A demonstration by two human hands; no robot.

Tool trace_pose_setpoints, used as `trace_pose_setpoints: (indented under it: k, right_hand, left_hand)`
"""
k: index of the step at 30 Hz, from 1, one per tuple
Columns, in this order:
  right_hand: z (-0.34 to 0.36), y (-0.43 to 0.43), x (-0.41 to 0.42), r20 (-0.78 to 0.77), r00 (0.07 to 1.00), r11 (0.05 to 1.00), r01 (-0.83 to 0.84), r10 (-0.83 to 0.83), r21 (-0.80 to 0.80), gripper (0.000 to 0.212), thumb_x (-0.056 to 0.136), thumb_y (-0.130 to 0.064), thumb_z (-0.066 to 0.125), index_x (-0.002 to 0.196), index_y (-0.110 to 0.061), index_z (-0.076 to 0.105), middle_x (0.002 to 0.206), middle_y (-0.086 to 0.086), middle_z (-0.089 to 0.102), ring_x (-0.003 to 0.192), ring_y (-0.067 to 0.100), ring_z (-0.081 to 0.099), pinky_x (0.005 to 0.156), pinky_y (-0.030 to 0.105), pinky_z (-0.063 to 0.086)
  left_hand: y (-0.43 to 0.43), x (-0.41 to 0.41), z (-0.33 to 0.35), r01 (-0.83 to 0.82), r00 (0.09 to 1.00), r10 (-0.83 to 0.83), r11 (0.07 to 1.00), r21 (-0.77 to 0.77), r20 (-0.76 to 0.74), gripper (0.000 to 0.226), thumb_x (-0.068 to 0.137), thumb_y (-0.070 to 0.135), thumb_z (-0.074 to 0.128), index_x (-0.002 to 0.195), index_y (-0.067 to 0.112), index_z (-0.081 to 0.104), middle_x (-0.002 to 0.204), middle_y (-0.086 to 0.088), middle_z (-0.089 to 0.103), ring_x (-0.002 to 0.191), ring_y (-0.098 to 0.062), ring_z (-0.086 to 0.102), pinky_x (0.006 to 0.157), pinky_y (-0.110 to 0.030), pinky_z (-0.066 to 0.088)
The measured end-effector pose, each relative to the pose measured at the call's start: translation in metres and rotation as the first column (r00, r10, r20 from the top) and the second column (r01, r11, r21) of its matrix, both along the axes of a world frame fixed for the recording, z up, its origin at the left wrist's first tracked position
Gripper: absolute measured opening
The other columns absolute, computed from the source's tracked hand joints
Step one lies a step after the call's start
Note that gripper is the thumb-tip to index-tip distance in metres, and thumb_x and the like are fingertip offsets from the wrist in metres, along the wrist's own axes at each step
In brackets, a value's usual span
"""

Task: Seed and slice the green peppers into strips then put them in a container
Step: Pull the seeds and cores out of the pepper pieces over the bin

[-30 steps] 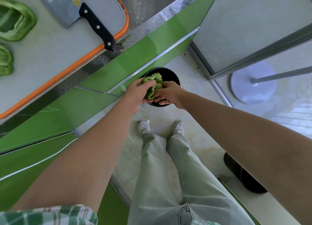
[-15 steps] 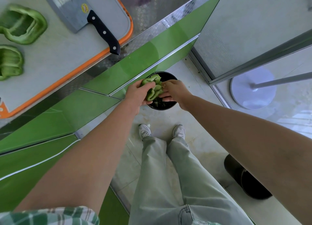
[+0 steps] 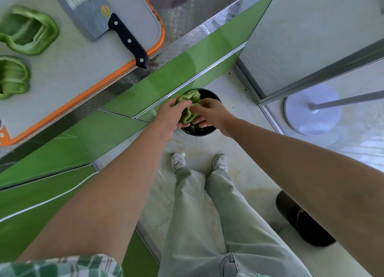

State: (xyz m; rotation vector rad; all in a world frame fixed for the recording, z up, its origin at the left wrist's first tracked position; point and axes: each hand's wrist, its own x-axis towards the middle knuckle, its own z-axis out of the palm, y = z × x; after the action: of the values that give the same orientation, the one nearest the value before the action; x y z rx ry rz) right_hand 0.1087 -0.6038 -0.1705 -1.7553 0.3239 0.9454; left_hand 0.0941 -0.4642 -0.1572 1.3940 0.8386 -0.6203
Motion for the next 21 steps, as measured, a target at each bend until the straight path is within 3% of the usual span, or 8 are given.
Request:
trace_pose_setpoints:
  k: [6, 9, 11, 14, 17, 21]
  right_hand:
    - [0.0014, 0.003, 0.0021, -0.024, 0.999, 0.998, 0.044, -0.045, -0.045, 0.032, 0.099, -0.016, 0.031, 0.117, -0.002, 0.054, 0.102, 0.02, 0.068, 0.086, 0.028, 0.068, 0.08, 0.038, 0.058]
    - [0.0022, 0.0011, -0.0014, 0.29, 0.952, 0.974, -0.028, 0.095, -0.226, 0.026, 0.091, -0.019, 0.055, 0.115, -0.013, 0.048, 0.104, 0.006, 0.058, 0.087, 0.018, 0.058, 0.073, 0.023, 0.05]
    - [0.0012, -0.0005, -0.0022, 0.444, 0.873, 0.965, -0.101, 0.202, -0.241, 0.028, 0.082, -0.016, 0.066, 0.106, -0.016, 0.053, 0.111, 0.003, 0.049, 0.097, 0.019, 0.053, 0.08, 0.026, 0.048]
    - [-0.0027, 0.0005, -0.0015, 0.46, 0.795, 0.903, -0.245, 0.395, -0.353, 0.025, 0.08, -0.017, 0.071, 0.105, -0.015, 0.067, 0.123, 0.007, 0.045, 0.113, 0.023, 0.046, 0.09, 0.034, 0.045]
    - [-0.006, 0.0034, -0.0019, 0.436, 0.722, 0.822, -0.333, 0.537, -0.462, 0.03, 0.079, -0.026, 0.074, 0.107, -0.017, 0.071, 0.123, 0.007, 0.048, 0.117, 0.024, 0.044, 0.092, 0.039, 0.047]
    - [-0.0021, 0.0041, -0.005, 0.498, 0.686, 0.827, -0.291, 0.531, -0.481, 0.021, 0.084, -0.023, 0.07, 0.104, -0.016, 0.074, 0.121, 0.008, 0.051, 0.113, 0.024, 0.048, 0.086, 0.027, 0.041]
  left_hand:
    - [-0.0023, 0.0022, 0.0019, -0.009, 1.0, 0.009, 1.0, 0.017, -0.015, 0.007, 0.093, 0.019, 0.061, 0.087, 0.021, 0.064, 0.089, -0.005, 0.065, 0.08, -0.02, 0.062, 0.066, -0.032, 0.058]
    - [-0.0005, 0.0019, 0.0012, 0.01, 0.999, -0.008, 0.999, 0.045, -0.041, 0.009, 0.094, 0.021, 0.061, 0.086, 0.018, 0.062, 0.088, -0.006, 0.063, 0.076, -0.019, 0.062, 0.064, -0.033, 0.057]
    - [0.0011, 0.0011, 0.0004, 0.045, 0.998, -0.042, 0.997, 0.066, -0.05, 0.012, 0.094, 0.024, 0.061, 0.085, 0.017, 0.062, 0.085, -0.006, 0.062, 0.075, -0.02, 0.061, 0.061, -0.032, 0.057]
    - [-0.0004, 0.0001, 0.0017, 0.103, 0.993, -0.099, 0.991, 0.082, -0.057, 0.015, 0.092, 0.026, 0.062, 0.081, 0.016, 0.061, 0.081, -0.006, 0.062, 0.071, -0.019, 0.06, 0.061, -0.031, 0.056]
    - [-0.0011, -0.0012, 0.0023, 0.17, 0.985, -0.165, 0.977, 0.126, -0.051, 0.012, 0.09, 0.026, 0.063, 0.083, 0.016, 0.063, 0.079, -0.005, 0.062, 0.07, -0.02, 0.06, 0.059, -0.029, 0.053]
    - [-0.0018, -0.0014, 0.0054, 0.145, 0.989, -0.14, 0.982, 0.119, -0.048, 0.015, 0.091, 0.028, 0.061, 0.079, 0.018, 0.061, 0.081, -0.005, 0.061, 0.073, -0.021, 0.059, 0.057, -0.028, 0.053]
